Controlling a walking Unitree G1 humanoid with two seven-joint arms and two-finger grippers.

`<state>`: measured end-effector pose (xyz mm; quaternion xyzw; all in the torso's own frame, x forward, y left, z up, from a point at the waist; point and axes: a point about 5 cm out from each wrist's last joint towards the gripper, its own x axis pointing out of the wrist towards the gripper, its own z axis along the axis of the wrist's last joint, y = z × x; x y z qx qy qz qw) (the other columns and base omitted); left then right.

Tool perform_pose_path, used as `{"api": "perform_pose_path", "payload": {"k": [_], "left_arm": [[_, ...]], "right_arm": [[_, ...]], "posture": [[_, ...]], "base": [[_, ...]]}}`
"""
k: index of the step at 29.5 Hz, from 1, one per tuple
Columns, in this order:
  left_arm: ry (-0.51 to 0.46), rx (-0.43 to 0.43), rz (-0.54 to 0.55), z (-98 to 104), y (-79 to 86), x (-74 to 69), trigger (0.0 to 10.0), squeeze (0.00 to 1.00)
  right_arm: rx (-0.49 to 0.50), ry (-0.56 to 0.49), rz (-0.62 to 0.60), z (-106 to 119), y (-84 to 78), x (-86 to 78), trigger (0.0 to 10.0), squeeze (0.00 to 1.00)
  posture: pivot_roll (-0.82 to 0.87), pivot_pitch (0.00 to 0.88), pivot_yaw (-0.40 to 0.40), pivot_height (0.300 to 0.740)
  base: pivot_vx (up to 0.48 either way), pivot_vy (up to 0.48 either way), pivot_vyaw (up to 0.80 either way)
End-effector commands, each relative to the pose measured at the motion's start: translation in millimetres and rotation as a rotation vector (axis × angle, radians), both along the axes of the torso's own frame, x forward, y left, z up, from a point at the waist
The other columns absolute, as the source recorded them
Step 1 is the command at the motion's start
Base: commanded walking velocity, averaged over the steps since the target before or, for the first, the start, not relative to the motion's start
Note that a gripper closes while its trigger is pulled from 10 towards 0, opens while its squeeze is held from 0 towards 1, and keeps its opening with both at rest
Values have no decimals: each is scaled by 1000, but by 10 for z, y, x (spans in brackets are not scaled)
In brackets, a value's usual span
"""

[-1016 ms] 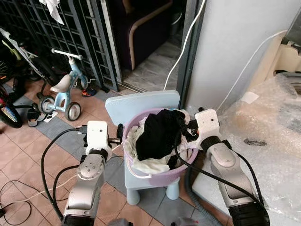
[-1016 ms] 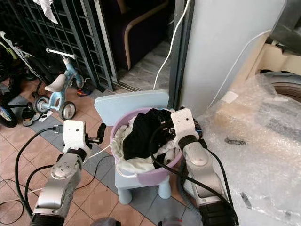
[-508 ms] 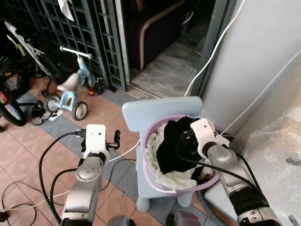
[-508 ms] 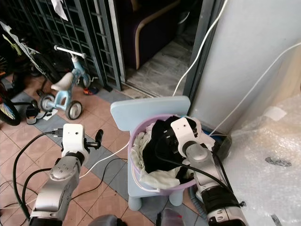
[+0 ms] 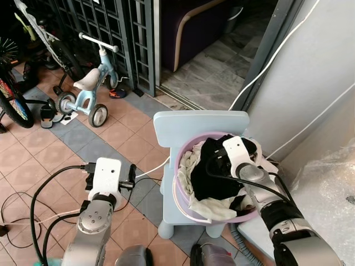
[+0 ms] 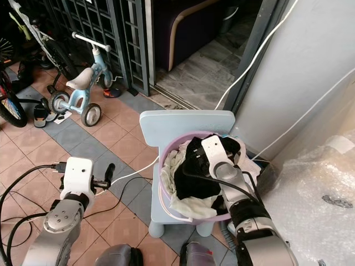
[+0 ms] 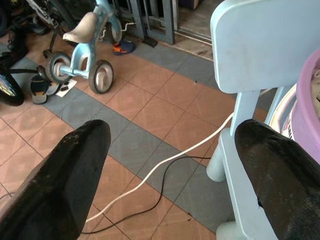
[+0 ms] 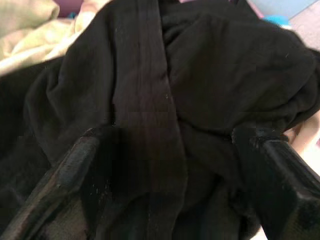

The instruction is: Clothes washing

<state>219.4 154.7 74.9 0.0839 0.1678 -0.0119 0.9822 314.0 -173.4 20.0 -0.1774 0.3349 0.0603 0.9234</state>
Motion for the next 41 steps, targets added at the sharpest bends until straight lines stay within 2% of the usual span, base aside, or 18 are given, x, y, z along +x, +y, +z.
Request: {"api": "perform_pose_path", "payload": {"k": [1,6,7,8,10,14,23,38,41], "left_arm": [[9,-13,3,12,-6,-23,10000,0],[8,-17,-2,26,-37,-35,10000,0],[10,-21,0,28,-42,-40,10000,0],[12,-25,3,29,-51,-42,10000,0],[12,-25,3,29,-51,-42,10000,0],[20,-37,13,23,-55,-27,10000,0],[1,-50,12,34,-45,59,10000,0],[-9,-48,9,23,-34,228,10000,0],[-15,-49,7,15,-37,278,10000,0]], "right_arm": [[14,36,-34,-35,-22,-9,10000,0],[41,125,-54,-168,4,-93,10000,0],[87,150,-58,-205,48,-118,10000,0],[132,185,-52,-247,101,-152,0,0],[132,185,-52,-247,101,-152,0,0],[242,241,-57,-301,221,-196,0,0],[286,233,-89,-297,219,-181,0,0],[243,157,-28,-217,298,-85,0,0],[205,92,37,-133,336,-6,0,0]], "posture": [[37,166,-41,740],[38,175,-51,740],[38,175,-51,740],[36,174,-59,740],[36,174,-59,740],[35,164,-64,740],[35,136,-56,740],[26,87,-45,740],[16,58,-39,740]], "base": [[0,0,0],[0,0,0],[0,0,0],[0,0,0],[0,0,0],[0,0,0],[0,0,0],[0,0,0],[0,0,0]]}}
